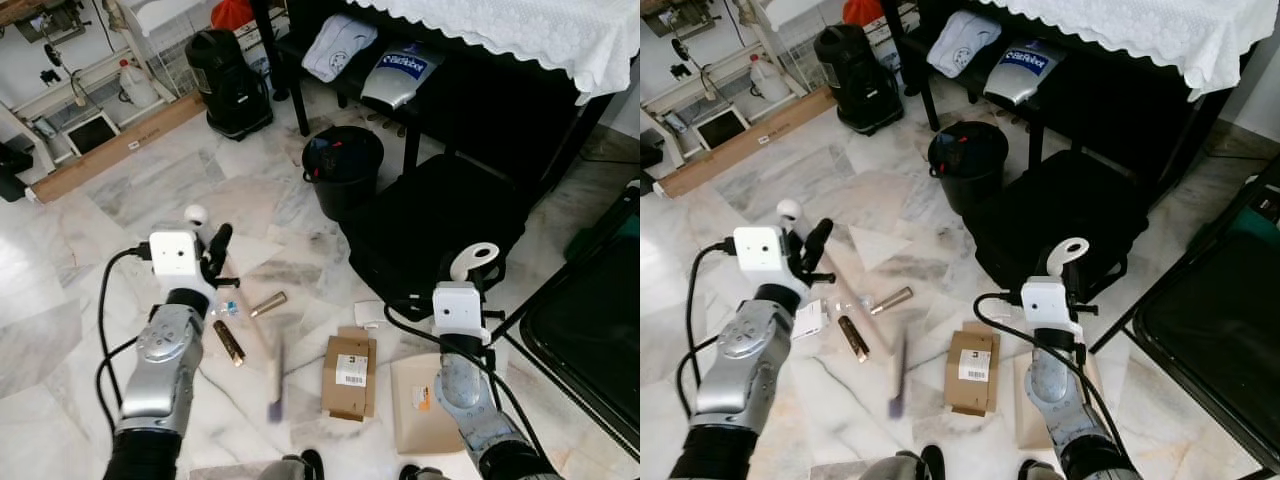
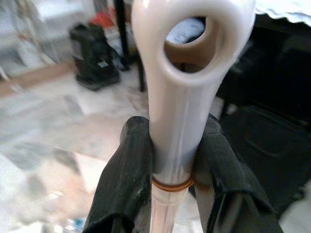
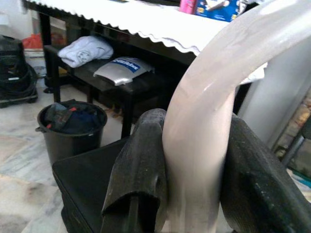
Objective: Sweep floor
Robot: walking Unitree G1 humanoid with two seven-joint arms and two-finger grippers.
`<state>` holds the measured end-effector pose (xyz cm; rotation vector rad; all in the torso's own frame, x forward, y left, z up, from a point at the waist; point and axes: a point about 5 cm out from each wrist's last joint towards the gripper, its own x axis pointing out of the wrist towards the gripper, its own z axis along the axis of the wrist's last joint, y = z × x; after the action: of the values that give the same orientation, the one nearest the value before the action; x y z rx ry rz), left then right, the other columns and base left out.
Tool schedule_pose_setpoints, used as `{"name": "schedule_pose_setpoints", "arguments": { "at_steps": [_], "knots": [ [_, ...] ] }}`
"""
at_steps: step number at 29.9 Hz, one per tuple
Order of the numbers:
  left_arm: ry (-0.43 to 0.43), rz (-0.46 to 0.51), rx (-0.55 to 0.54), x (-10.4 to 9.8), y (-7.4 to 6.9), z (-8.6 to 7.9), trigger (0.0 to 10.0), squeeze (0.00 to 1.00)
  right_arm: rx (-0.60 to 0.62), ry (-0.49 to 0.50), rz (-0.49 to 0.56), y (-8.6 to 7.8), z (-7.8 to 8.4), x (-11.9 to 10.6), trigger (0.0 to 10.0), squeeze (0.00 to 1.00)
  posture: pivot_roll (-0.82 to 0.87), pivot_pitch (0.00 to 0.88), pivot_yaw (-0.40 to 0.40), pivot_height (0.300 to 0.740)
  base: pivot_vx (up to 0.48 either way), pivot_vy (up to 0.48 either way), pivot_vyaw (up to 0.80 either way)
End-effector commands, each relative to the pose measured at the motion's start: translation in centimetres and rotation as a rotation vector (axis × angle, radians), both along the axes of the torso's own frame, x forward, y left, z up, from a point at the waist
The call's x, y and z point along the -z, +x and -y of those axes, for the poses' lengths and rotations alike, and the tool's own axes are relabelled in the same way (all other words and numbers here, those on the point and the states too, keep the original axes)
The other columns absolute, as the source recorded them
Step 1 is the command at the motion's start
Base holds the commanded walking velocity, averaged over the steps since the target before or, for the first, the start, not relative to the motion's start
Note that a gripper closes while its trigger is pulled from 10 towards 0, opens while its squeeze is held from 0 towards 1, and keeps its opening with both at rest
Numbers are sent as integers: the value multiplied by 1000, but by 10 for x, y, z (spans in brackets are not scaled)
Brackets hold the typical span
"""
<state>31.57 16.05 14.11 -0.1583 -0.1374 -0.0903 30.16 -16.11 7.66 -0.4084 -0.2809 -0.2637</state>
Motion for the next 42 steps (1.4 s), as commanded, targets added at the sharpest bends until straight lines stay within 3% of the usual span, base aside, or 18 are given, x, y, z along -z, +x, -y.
{"name": "schedule_pose_setpoints", "arguments": {
  "at_steps": [1,5,9,13,14,17,22,30,35,42],
  "knots": [
    [-35,-18,-22,7,-1,-9,10000,0,-20,8,-46,-6,-7,10,10000,0,166,255,160,740,0,0,0],
    [-78,-25,-27,11,1,-9,10000,0,-23,14,-43,-10,-7,11,10000,0,153,267,159,740,0,0,0],
    [-108,-51,53,15,1,-1,10000,0,-25,19,-46,-12,-7,12,10000,0,150,279,160,740,0,0,0],
    [-170,-61,66,14,1,-1,10000,0,-27,19,-49,-13,-7,13,10000,0,152,283,158,740,0,0,0],
    [-226,-42,42,7,3,-6,10000,0,-29,19,-50,-13,-8,12,10000,0,151,285,158,740,0,0,0],
    [-231,5,12,-4,4,-13,10000,0,-30,19,-52,-12,-8,12,10000,0,154,286,156,740,0,0,0],
    [-191,122,-26,-39,3,-27,10000,0,-35,20,-60,-11,-9,12,10000,0,156,286,155,740,0,0,0],
    [-81,226,-66,-68,-4,-38,10000,0,-39,25,-68,-11,-10,13,10000,0,163,285,156,740,0,0,0],
    [9,247,-74,-72,-5,-37,10000,0,-40,23,-71,-11,-12,13,10000,0,167,287,156,740,0,0,0],
    [68,187,-40,-54,-4,-28,10000,0,20,10,-55,-12,-5,10,10000,0,155,292,157,740,0,0,0]
  ]
}}
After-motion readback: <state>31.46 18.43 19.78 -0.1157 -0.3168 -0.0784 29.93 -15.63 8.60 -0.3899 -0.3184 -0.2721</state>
